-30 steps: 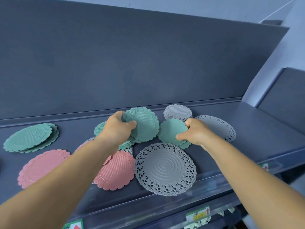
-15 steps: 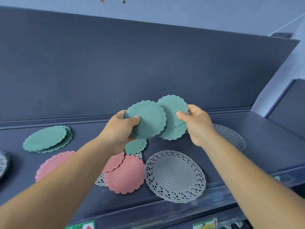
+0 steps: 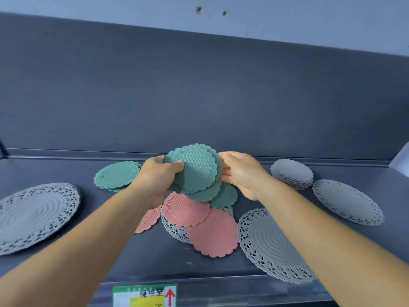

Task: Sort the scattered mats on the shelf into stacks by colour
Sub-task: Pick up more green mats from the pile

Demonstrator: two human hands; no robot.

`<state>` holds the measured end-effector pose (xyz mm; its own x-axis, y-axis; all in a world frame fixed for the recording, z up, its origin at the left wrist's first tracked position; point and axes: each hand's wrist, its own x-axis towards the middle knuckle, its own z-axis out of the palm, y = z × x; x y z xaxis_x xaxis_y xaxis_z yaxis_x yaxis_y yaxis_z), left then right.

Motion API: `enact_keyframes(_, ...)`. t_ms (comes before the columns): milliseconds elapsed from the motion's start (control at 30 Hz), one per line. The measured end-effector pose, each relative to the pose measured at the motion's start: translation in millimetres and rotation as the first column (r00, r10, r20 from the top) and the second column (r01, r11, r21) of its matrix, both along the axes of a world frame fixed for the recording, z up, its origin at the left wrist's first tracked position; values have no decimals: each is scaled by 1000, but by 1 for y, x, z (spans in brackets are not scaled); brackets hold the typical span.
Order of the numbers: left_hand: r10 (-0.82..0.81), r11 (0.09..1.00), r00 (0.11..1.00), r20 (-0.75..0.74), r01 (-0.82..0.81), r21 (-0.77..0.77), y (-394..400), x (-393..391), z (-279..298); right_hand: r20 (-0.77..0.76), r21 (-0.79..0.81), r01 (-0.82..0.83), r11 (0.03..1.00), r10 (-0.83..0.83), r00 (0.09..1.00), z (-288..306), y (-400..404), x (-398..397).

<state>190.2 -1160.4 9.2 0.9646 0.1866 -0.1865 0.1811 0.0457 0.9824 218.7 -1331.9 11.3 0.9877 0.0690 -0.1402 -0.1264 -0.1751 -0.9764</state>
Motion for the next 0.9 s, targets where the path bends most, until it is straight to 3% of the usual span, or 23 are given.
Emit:
enact_keyframes(67,46,999,999,3,-46,10,10,0,-2,64,-310,43,950,-24,998,-6,1,6)
enact_keyframes(133,88,996,996,8,-88,6,21,1,-5,64,-509,8,861,29,998,-12,1,10)
enact_keyframes(233,118,993,993,7,-118,-7,36,0,-8,-18,-682,-83,726,97,995,-21,6,14)
enact_keyframes(367,126,992,992,6,-126,-11,47,-5,-11,2,-840,-63,540,119,993,-27,20,15)
enact_keyframes(433,123,992,992,-4,-123,-4,51,-7,-12,-35,-814,-62,578,58,998,-25,23,19)
enact_keyframes(567,121,993,993,-10,-121,-13,58,-8,-14,-90,-639,-30,768,-37,995,-25,26,23)
enact_keyframes(700,100,994,995,-3,-100,-51,63,-10,-18,-16,-378,100,921,-114,993,-16,22,21)
enact_keyframes(800,80,994,997,-3,-80,-72,66,-12,-20,-62,-166,94,982,-105,992,-5,12,13)
enact_keyframes(900,66,994,998,5,-66,-88,67,-12,-21,-87,-287,113,951,-143,986,-9,1,5)
